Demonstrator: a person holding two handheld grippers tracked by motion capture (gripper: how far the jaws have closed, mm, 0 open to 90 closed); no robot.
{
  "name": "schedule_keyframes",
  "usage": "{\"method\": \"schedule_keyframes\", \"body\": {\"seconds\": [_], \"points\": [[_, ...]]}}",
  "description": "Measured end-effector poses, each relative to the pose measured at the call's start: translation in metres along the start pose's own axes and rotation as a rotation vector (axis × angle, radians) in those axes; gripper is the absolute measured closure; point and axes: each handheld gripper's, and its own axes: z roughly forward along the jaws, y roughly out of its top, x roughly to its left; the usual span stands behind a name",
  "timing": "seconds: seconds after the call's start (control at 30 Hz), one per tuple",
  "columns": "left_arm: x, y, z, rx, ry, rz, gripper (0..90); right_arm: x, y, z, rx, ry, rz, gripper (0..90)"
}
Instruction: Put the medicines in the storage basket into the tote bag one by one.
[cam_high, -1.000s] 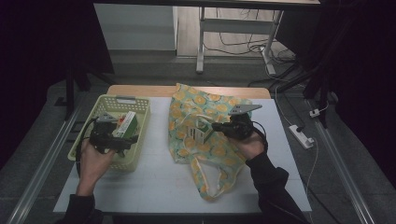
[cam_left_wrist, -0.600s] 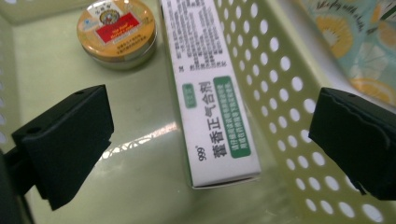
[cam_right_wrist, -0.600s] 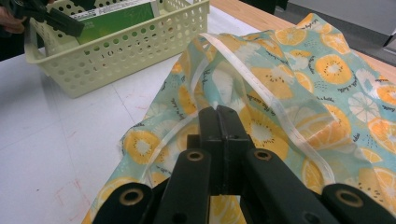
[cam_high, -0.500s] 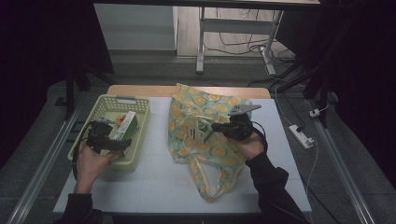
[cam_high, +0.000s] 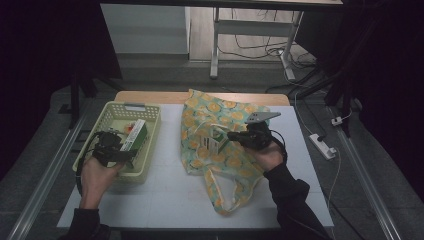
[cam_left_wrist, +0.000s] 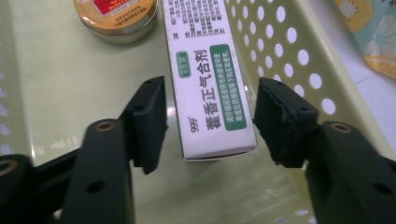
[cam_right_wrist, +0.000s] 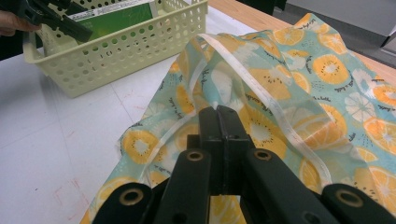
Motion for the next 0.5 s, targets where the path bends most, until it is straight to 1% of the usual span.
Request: {"method": "schedule_keyframes", "body": {"seconds": [0.1,0.2,0.23,0.5], "points": [[0.0,-0.0004,0.0006,0.007,-0.005,-0.006,51.3,0.0004,0.0001,0.0002,0.001,0.0,-0.001,90.0],[0.0004,-0.0008,-0.0002,0.004,0.013,-0.012,58.1,0.0004,0.0001,0.0003,0.0,0.0,0.0,90.0],[0.0009,-0.001,-0.0005,0.001,0.01,-0.016,59.7,0.0004,0.0001,0.0003,0.001,0.0,-0.001,90.0],[0.0058,-0.0019,-0.0032,-0.013,0.01,-0.035,61.8,0.0007,0.0002,0.0004,-0.001,0.0,-0.001,90.0]]}}
